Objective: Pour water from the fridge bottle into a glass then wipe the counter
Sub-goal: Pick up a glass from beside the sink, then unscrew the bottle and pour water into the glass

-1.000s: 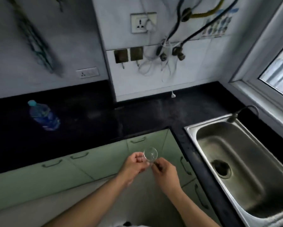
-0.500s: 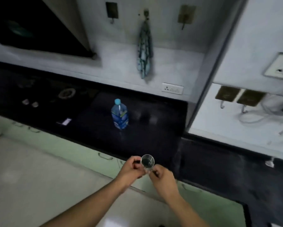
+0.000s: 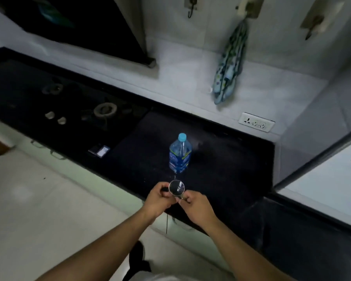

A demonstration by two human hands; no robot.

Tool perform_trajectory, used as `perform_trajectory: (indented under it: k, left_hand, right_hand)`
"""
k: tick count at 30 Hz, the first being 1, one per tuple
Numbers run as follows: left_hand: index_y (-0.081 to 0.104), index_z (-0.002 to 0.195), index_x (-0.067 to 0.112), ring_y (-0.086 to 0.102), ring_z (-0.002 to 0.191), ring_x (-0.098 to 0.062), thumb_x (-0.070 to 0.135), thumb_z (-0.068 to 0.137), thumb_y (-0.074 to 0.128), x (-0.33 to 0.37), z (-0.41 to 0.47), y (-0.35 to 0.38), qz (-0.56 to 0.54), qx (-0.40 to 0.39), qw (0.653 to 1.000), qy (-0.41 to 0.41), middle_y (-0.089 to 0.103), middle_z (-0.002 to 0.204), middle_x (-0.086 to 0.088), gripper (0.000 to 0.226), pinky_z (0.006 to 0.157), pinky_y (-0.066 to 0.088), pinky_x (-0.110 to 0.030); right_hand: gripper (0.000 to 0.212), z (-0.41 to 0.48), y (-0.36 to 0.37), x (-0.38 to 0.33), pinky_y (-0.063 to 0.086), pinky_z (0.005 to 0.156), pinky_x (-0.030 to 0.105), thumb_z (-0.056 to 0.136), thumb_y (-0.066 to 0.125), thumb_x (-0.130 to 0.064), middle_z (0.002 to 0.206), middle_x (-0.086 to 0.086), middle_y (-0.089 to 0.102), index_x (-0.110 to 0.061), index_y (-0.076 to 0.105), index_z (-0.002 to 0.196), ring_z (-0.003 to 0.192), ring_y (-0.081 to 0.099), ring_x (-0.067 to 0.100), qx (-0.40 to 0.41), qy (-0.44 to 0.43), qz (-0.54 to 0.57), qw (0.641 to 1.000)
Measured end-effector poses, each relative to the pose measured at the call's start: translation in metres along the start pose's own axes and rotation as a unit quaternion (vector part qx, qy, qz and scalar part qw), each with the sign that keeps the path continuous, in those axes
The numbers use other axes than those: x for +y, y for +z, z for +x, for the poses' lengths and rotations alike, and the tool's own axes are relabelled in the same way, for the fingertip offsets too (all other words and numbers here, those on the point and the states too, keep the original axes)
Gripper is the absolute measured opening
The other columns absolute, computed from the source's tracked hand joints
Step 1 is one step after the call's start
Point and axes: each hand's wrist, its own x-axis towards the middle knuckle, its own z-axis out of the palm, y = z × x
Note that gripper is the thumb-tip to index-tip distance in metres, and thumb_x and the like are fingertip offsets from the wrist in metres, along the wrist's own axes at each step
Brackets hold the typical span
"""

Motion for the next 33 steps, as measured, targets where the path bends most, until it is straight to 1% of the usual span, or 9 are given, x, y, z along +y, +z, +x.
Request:
perform_trajectory:
  k: [2,4,7,11,15,21,28,31,33]
  left_hand:
    - [0.06,0.112,0.011,0.067,0.077,-0.012,-0.003,0.077,0.079,0.001,0.027,-0.018,0.034,-0.02,0.999,-0.002,0.072,0.086,-0.01,0.042,0.066,0.055,-0.023]
    - [0.061,0.11,0.014,0.072,0.09,-0.016,0.0,0.075,0.082,0.0,0.05,-0.034,0.067,-0.045,0.997,0.0,0.076,0.096,-0.012,0.044,0.081,0.059,-0.029]
    - [0.065,0.105,0.022,0.072,0.1,-0.014,0.009,0.068,0.087,-0.002,0.084,-0.055,0.128,-0.087,0.988,0.002,0.078,0.099,-0.001,0.045,0.094,0.058,-0.039]
    - [0.069,0.106,0.023,0.069,0.104,-0.012,0.014,0.067,0.09,-0.004,0.114,-0.064,0.212,-0.112,0.971,0.019,0.075,0.105,0.003,0.045,0.092,0.055,-0.03]
    - [0.069,0.114,0.02,0.066,0.102,-0.011,0.016,0.071,0.088,-0.007,0.134,-0.061,0.269,-0.13,0.954,0.033,0.073,0.107,0.004,0.046,0.076,0.045,-0.013]
    - [0.068,0.119,0.019,0.068,0.103,-0.015,0.016,0.075,0.086,-0.011,0.15,-0.06,0.313,-0.133,0.94,0.039,0.073,0.111,0.0,0.048,0.088,0.054,-0.029]
    - [0.065,0.124,0.021,0.064,0.105,-0.016,0.018,0.074,0.085,-0.007,0.16,-0.062,0.357,-0.141,0.922,0.049,0.069,0.114,-0.001,0.054,0.085,0.048,-0.026]
    - [0.053,0.138,0.025,0.061,0.116,-0.019,0.017,0.077,0.08,-0.003,0.164,-0.067,0.385,-0.163,0.908,0.029,0.06,0.13,-0.006,0.067,0.094,0.049,-0.029]
    - [0.042,0.146,0.022,0.06,0.113,-0.016,0.017,0.08,0.077,0.005,0.167,-0.073,0.365,-0.16,0.917,0.01,0.055,0.136,-0.005,0.076,0.091,0.048,-0.025]
  right_hand:
    - [0.019,0.019,0.014,-0.01,0.04,0.054,0.022,0.092,0.063,-0.028,0.068,-0.003,0.061,-0.015,0.064,0.079,0.057,0.05,0.008,0.01,0.033,-0.005,0.999]
    - [0.02,0.034,0.028,-0.019,0.04,0.055,0.022,0.093,0.062,-0.029,0.069,-0.003,0.062,-0.015,0.063,0.079,0.059,0.051,0.009,0.012,0.063,0.001,0.998]
    - [0.016,0.054,0.046,-0.028,0.044,0.059,0.025,0.093,0.062,-0.024,0.071,-0.005,0.062,-0.017,0.063,0.078,0.061,0.053,0.01,0.016,0.111,0.021,0.994]
    - [0.01,0.07,0.062,-0.032,0.053,0.069,0.035,0.091,0.06,-0.022,0.077,-0.001,0.068,-0.016,0.067,0.085,0.071,0.064,0.019,0.025,0.164,0.027,0.986]
    - [0.016,0.086,0.072,-0.028,0.057,0.083,0.038,0.091,0.059,-0.023,0.098,0.005,0.074,-0.017,0.072,0.098,0.092,0.069,0.025,0.027,0.192,0.012,0.981]
    - [0.022,0.102,0.077,-0.024,0.052,0.089,0.034,0.095,0.057,-0.021,0.11,0.008,0.073,-0.014,0.071,0.11,0.103,0.067,0.027,0.022,0.208,-0.011,0.978]
    - [0.014,0.109,0.081,-0.022,0.056,0.086,0.039,0.092,0.06,-0.023,0.099,0.003,0.072,-0.019,0.068,0.103,0.094,0.068,0.023,0.02,0.236,0.042,0.971]
    - [0.03,0.105,0.075,-0.025,0.051,0.078,0.033,0.086,0.069,-0.028,0.103,0.003,0.069,-0.018,0.055,0.112,0.096,0.066,0.022,0.026,0.276,0.074,0.958]
    - [0.037,0.1,0.061,-0.031,0.049,0.075,0.031,0.086,0.07,-0.031,0.101,0.001,0.067,-0.02,0.05,0.115,0.092,0.065,0.02,0.053,0.292,0.109,0.949]
